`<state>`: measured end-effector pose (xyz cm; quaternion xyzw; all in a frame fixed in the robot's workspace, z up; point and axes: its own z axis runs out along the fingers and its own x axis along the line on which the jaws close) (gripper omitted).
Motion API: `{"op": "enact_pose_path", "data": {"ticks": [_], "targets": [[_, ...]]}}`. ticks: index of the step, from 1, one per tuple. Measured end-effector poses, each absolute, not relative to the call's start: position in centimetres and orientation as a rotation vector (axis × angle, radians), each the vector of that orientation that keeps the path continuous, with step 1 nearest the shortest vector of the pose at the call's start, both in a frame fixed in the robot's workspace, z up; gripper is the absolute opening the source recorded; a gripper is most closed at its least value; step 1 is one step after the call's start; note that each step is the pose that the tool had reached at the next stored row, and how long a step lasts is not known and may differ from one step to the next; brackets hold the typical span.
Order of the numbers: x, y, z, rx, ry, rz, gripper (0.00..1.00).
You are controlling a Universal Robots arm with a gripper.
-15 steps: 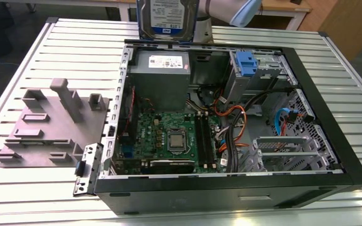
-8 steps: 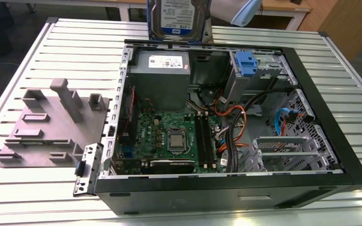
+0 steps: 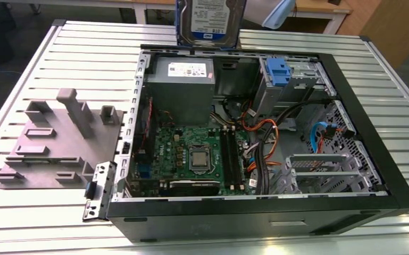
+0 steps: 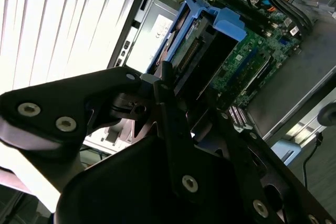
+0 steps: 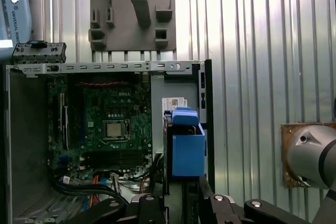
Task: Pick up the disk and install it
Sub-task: 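Pick up the disk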
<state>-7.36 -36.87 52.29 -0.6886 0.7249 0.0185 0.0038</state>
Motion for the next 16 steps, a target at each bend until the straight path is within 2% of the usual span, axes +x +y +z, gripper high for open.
{"op": "enact_pose_path", "data": {"ticks": [16], "targets": [[-6.41, -37.85, 51.96, -2.158, 2.272, 0.058, 0.35]]}}
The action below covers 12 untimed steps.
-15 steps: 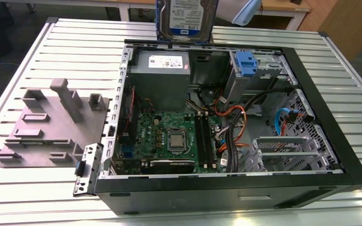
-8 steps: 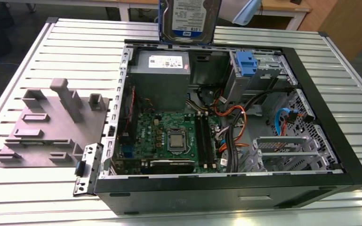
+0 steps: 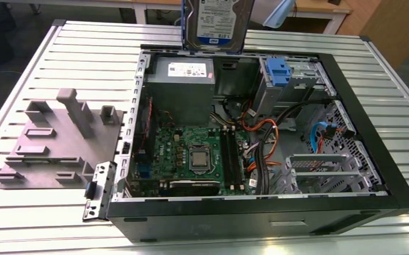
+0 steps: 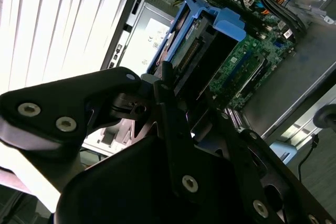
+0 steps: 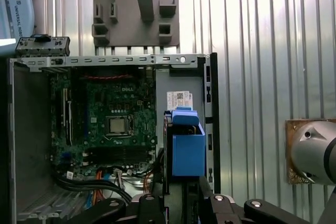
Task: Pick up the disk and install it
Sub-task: 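Pick up the disk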
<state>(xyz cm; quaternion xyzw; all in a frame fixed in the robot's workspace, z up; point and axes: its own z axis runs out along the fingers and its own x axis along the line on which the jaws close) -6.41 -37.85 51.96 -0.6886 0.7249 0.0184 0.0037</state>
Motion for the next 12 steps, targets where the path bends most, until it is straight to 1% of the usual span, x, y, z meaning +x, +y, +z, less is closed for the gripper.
{"op": "enact_pose_path", "data": {"ticks": [12], "targets": [[-5.9, -39.0, 51.7, -2.158, 2.272, 0.058, 0.35]]}}
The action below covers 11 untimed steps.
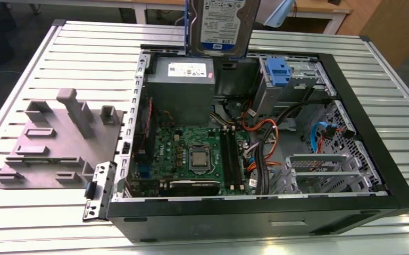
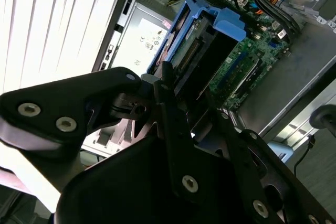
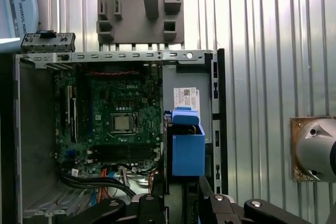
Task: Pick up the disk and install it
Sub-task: 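Pick up the disk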
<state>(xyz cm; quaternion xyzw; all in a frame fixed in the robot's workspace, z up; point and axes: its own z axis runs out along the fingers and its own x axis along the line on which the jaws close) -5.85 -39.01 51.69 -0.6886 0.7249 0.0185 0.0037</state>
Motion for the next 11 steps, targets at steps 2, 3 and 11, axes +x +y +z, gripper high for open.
{"op": "enact_pose_path", "data": {"ticks": [2, 3, 11], "targets": [[-5.8, -39.2, 51.6, -2.158, 2.272, 0.058, 0.35], [-5.7, -39.3, 51.6, -2.158, 2.272, 0.058, 0.35], [-5.4, -40.2, 51.4, -2.158, 2.272, 0.058, 0.35]]}}
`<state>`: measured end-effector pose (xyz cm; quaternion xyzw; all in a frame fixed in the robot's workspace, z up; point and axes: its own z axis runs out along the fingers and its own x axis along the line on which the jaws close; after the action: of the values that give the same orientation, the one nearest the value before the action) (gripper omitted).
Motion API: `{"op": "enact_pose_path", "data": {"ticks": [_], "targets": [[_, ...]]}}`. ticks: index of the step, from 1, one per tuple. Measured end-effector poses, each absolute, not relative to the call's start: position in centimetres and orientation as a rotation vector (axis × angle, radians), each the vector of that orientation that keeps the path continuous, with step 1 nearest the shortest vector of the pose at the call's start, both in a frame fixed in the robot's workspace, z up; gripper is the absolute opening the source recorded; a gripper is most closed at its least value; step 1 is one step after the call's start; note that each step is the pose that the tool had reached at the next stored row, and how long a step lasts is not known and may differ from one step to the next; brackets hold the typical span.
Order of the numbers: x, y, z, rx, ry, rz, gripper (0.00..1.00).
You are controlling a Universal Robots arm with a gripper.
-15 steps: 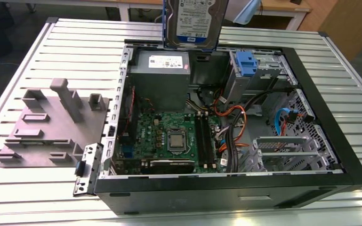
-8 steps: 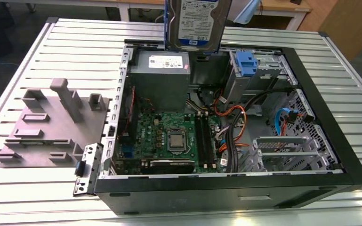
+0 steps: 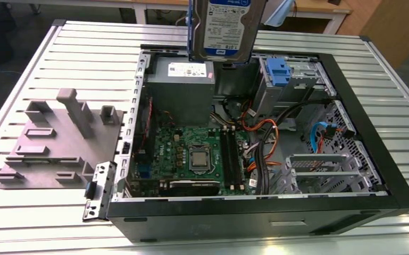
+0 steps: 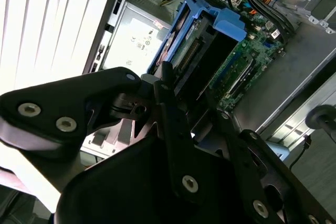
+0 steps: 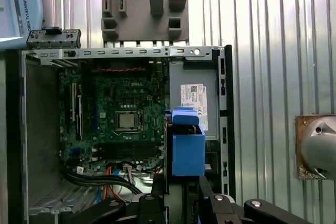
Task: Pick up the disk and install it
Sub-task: 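Pick up the disk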
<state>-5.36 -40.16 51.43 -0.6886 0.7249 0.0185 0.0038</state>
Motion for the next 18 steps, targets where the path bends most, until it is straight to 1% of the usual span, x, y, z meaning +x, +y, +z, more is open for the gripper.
{"op": "enact_pose_path", "data": {"ticks": [18], "targets": [[-4.6, -42.6, 51.0, -2.158, 2.272, 0.058, 0.35]]}}
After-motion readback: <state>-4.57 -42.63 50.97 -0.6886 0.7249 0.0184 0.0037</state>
